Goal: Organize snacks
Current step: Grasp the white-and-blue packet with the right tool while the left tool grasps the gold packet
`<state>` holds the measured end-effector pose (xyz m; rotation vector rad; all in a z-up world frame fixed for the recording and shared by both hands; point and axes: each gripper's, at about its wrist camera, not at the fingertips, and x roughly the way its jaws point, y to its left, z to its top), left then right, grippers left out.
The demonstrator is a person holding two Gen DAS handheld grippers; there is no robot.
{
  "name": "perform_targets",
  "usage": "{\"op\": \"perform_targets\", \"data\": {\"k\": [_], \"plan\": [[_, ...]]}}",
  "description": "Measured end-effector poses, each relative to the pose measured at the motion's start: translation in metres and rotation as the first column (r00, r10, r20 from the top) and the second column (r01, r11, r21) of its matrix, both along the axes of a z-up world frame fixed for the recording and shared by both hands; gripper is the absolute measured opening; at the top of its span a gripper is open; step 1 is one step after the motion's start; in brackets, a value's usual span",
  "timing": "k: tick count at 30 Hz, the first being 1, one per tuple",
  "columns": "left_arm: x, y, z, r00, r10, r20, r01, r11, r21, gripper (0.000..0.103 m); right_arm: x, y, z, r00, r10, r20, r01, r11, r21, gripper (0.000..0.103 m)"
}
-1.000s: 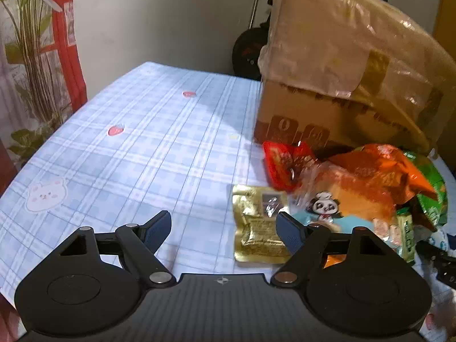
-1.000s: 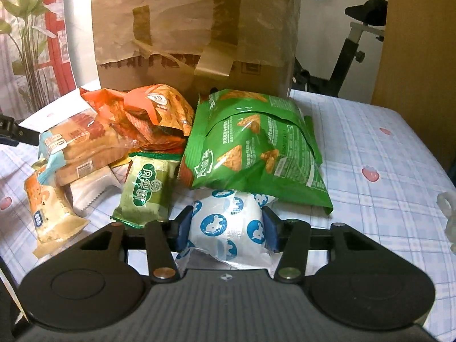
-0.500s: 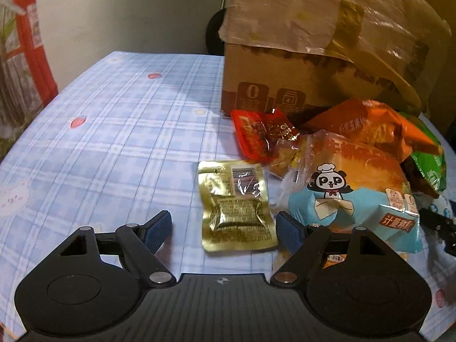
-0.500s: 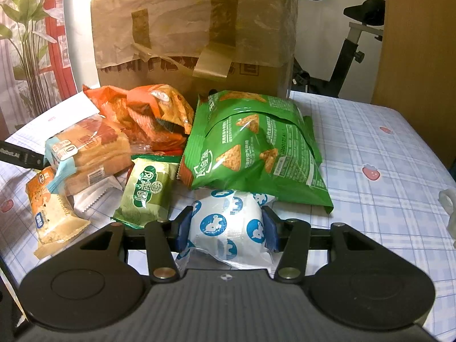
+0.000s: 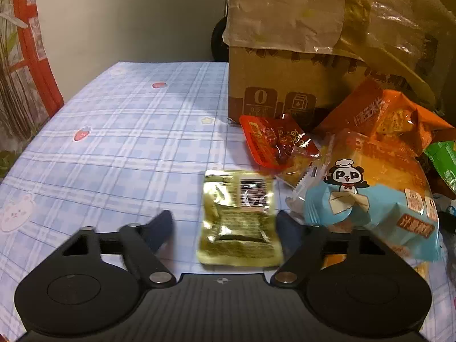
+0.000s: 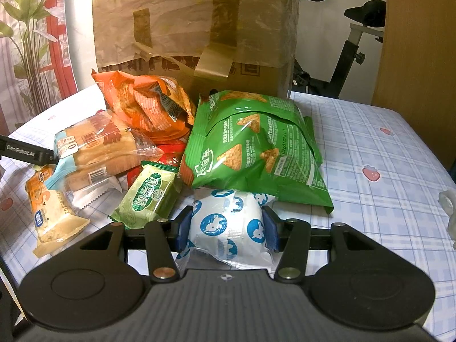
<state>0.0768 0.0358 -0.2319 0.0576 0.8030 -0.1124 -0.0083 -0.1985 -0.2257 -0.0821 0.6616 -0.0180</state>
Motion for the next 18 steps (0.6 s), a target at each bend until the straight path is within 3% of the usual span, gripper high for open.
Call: {"op": "perform_targets", "data": {"k": [1, 2, 18], "plan": [[-0.001, 0.002, 0.001, 1.0, -0.008, 0.004, 0.008, 1.0, -0.002, 0.061, 0.0, 0.0, 0.0, 1.0, 0.0, 0.0, 0.0, 1.0, 0.0, 0.053], [-0.002, 0.004, 0.002, 1.0, -0.015, 0.006, 0.015, 1.0, -0.002, 0.058, 0.0, 0.0, 0.0, 1.0, 0.0, 0.0, 0.0, 1.0, 0.0, 0.053], [-0.012, 0.029, 0.017, 0.999, 0.03, 0.028, -0.029, 0.999, -0.041, 0.053, 0.0, 0.001, 0.004, 0.999, 0.022, -0.029, -0.021, 1.0, 0.006, 0.051]]}}
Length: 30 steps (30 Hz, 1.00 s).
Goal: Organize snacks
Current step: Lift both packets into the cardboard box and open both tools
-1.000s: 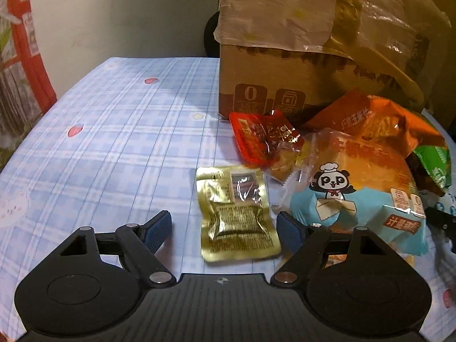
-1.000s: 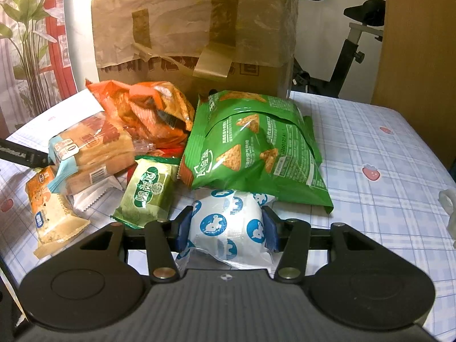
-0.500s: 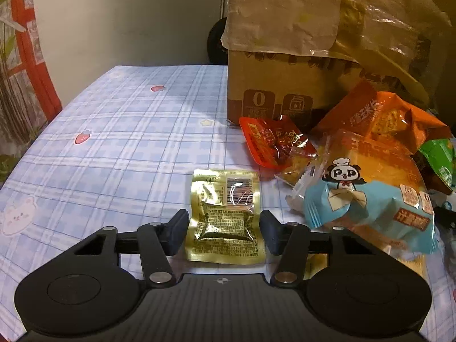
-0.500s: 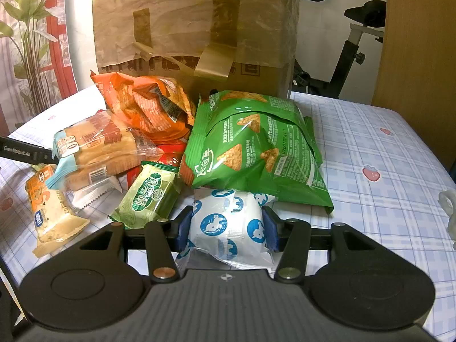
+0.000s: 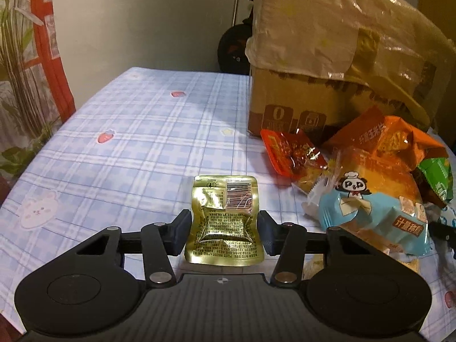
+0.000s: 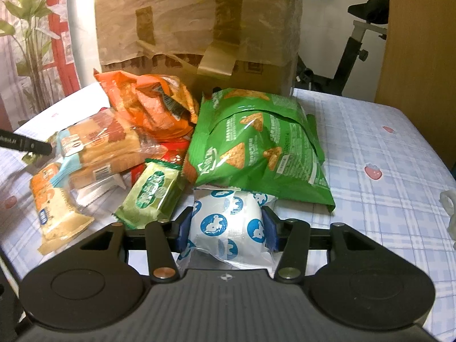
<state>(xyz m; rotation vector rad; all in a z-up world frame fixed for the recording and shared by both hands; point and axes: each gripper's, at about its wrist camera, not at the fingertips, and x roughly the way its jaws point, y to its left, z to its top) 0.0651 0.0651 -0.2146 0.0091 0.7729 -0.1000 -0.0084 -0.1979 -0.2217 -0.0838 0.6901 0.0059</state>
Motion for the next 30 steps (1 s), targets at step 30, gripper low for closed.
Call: {"op": "perform_targets", "data": {"k": [30], "plan": [[0.009, -0.04, 0.154, 0.925, -0.144, 0.353, 0.164, 0.986, -0.028, 0.054, 0.018, 0.004, 0.162, 0.945, 0.076, 0.317, -0.103, 0.992, 0.07, 0.05]]}}
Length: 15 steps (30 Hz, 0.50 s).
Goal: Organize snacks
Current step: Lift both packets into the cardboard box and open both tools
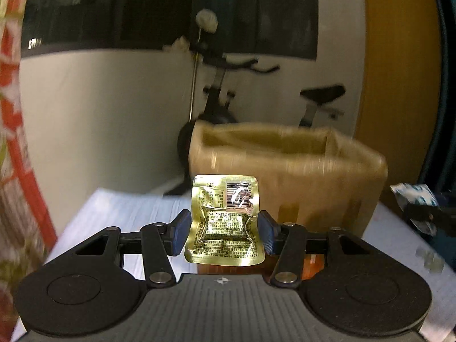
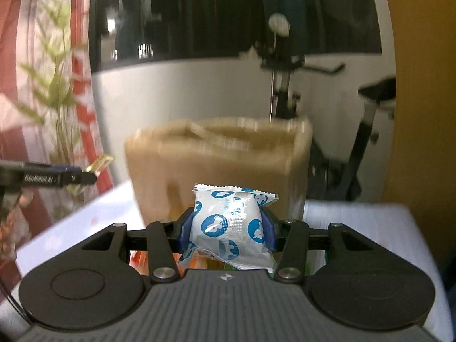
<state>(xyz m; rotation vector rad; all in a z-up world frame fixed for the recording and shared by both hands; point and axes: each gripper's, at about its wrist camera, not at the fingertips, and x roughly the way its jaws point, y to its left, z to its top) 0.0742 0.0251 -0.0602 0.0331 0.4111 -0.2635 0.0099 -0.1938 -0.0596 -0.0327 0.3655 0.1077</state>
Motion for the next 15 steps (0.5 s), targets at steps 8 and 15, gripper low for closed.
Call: {"op": "perform_targets", "data": {"k": [8, 15], "plan": [[0.055, -0.032, 0.055, 0.994, -0.047, 0.1, 0.049, 0.998, -0.025, 0.056, 0.076, -0.005, 0.042, 0.995, -0.042, 0.095, 0.044, 0.999, -0.018, 0.05], [0.105, -0.067, 0.061, 0.998, -0.025, 0.063, 0.025, 1.0, -0.003, 0.058, 0.138, -0.013, 0.032, 0.991, -0.13, -0.002, 0.13, 0.991, 0.022, 0.052]]}}
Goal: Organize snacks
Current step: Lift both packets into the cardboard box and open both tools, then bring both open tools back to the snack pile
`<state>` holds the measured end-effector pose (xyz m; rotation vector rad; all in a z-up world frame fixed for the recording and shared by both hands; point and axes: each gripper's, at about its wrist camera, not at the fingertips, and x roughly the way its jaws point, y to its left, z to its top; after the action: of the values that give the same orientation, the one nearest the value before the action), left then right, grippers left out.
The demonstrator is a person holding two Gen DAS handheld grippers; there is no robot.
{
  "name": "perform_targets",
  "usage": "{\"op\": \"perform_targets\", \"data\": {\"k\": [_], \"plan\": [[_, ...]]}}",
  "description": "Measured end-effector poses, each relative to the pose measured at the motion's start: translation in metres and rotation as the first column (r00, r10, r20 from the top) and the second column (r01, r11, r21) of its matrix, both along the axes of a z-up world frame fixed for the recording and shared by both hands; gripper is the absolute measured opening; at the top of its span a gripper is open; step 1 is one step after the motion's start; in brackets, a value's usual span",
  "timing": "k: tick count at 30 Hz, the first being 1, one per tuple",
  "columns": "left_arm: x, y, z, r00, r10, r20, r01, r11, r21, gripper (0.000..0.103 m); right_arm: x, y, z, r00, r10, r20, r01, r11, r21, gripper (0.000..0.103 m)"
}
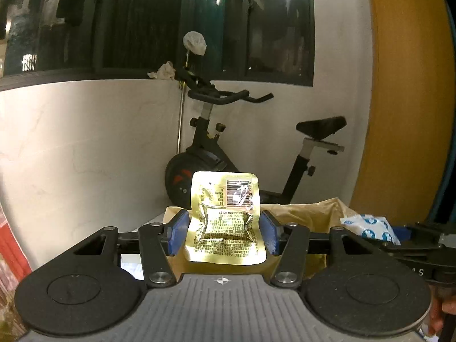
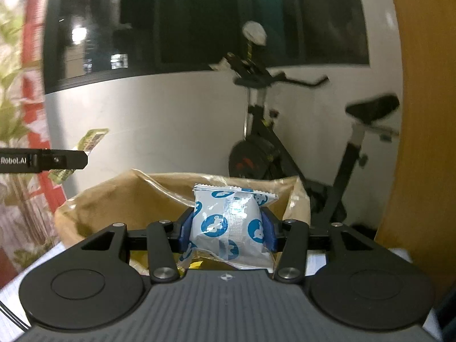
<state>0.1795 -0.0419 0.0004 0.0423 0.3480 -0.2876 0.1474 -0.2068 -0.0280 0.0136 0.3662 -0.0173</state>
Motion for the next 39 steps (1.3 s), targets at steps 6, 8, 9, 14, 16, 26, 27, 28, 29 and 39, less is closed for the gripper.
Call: {"op": "perform_targets", "data": {"k": [6, 8, 9, 14, 16, 26, 27, 28, 29, 39], "plan": [[0.014, 0.002, -0.015, 0.998, 0.004, -0.064, -0.003, 1.0, 0.01, 0.078, -0.002, -0.013, -0.01, 0.999, -0.029, -0.015, 0.029, 0.999, 0.032, 0.063], [0.009, 0.008, -0.02, 0.997, -0.02, -0.08, 0.022, 1.0, 0.017, 0.078, -0.013, -0.017, -0.007, 1.0, -0.019, 0.0, 0.019, 0.999, 0.04, 0.063], [0.006, 0.012, -0.022, 0.996, -0.023, -0.082, 0.024, 1.0, 0.019, 0.078, -0.018, -0.018, -0.006, 1.0, -0.013, 0.013, 0.012, 0.999, 0.052, 0.063], [-0.018, 0.033, -0.028, 0.995, -0.048, -0.093, 0.047, 0.999, -0.014, 0.079, -0.056, -0.024, -0.006, 0.998, 0.012, 0.065, -0.016, 0.998, 0.069, 0.066], [-0.034, 0.044, -0.031, 0.993, -0.058, -0.102, 0.056, 0.998, -0.022, 0.08, -0.069, -0.026, -0.01, 0.997, 0.022, 0.078, -0.028, 0.997, 0.072, 0.068], [-0.088, 0.083, -0.074, 0.987, -0.015, -0.157, 0.012, 1.0, -0.02, 0.085, -0.112, -0.022, -0.057, 0.997, 0.053, 0.051, -0.055, 0.998, 0.028, 0.084], [-0.091, 0.085, -0.08, 0.985, -0.01, -0.171, 0.005, 1.0, -0.028, 0.085, -0.114, -0.02, -0.062, 0.998, 0.053, 0.042, -0.053, 0.998, 0.021, 0.084], [-0.094, 0.086, -0.086, 0.983, -0.006, -0.183, 0.0, 0.999, -0.036, 0.085, -0.117, -0.018, -0.068, 0.998, 0.052, 0.035, -0.052, 0.999, 0.016, 0.084], [-0.097, 0.087, -0.092, 0.98, -0.004, -0.197, -0.005, 0.999, -0.044, 0.085, -0.12, -0.016, -0.074, 0.998, 0.053, 0.025, -0.054, 0.998, 0.015, 0.084], [-0.118, 0.073, -0.13, 0.957, -0.036, -0.287, 0.018, 0.998, -0.065, 0.085, -0.135, -0.004, -0.107, 0.996, 0.059, -0.067, -0.057, 0.998, 0.027, 0.084]]}}
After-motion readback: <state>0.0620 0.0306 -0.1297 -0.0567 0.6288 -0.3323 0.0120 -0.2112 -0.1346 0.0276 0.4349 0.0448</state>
